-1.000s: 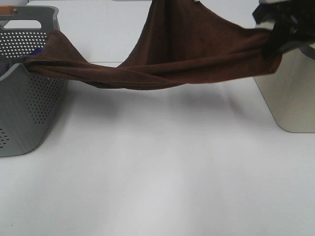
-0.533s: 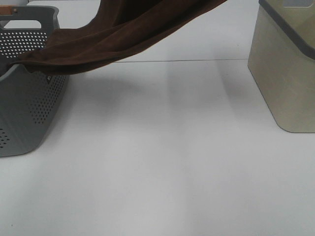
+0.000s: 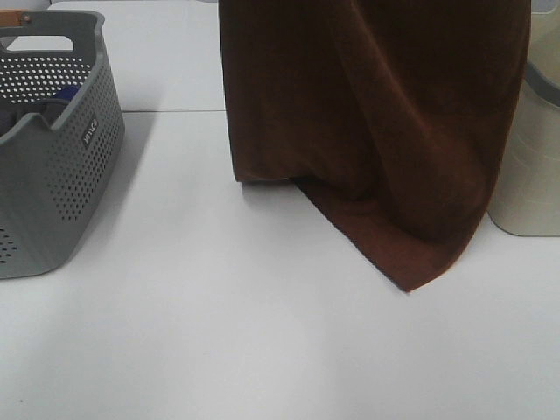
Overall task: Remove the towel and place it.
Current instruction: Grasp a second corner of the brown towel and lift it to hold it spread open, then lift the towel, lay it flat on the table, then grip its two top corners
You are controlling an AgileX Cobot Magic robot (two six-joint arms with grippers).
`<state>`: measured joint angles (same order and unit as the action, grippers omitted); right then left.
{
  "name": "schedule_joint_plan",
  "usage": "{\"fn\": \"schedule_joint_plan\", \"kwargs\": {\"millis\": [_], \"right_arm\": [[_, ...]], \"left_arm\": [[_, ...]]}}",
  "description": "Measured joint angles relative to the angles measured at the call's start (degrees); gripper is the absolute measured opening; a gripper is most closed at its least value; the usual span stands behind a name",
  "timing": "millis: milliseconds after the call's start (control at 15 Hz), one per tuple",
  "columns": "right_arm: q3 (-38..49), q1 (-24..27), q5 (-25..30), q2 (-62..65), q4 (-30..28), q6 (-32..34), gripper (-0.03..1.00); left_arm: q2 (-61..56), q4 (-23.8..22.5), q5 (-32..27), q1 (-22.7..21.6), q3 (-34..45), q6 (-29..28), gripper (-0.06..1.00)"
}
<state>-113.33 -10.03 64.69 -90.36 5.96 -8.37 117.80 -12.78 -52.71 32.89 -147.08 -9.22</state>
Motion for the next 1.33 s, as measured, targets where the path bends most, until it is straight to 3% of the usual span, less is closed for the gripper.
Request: {"fn": "schedule_joint_plan", "kwargs": {"millis": [200, 400, 600, 800, 933, 1067, 1200, 1333], "right_arm": [[0.0, -0.1, -3.0, -5.7, -0.1, 0.0, 0.00], [0.0, -0.1, -15.2, -12.7, -0.5, -0.3, 0.00], [-0.7, -0.1, -37.8, -18.0, 2.6, -7.5, 0.00], [-5.9, -0.4, -45.3, -18.1, 3.8, -9.7, 0.00], [-10.3, -0.4, -45.5, -18.0, 5.1, -10.0, 0.00], [-11.1, -0.4, -43.3, -17.9, 5.3, -10.0, 0.00], [-11.1, -0.4, -37.9, -18.8, 5.3, -10.0, 0.00], [-11.1, -0.4, -30.5, -21.0, 5.3, -10.0, 0.00]], "left_arm": [[5.1, 0.2, -0.4, -4.6, 0.0, -2.4, 0.00], [10.9, 1.3, 6.8, -7.8, 0.0, -2.9, 0.00], [14.1, 1.9, 32.4, -13.1, 0.0, -4.0, 0.00], [13.0, 2.6, 46.3, -14.1, 0.0, -4.5, 0.00], [12.1, 2.2, 51.6, -14.1, 0.0, -2.5, 0.00], [11.9, 1.9, 52.2, -14.1, 0.0, -1.7, 0.00], [12.1, 1.9, 47.3, -14.1, 0.0, -1.5, 0.00], [12.7, 3.3, 35.6, -14.2, 0.0, -1.4, 0.00]]}}
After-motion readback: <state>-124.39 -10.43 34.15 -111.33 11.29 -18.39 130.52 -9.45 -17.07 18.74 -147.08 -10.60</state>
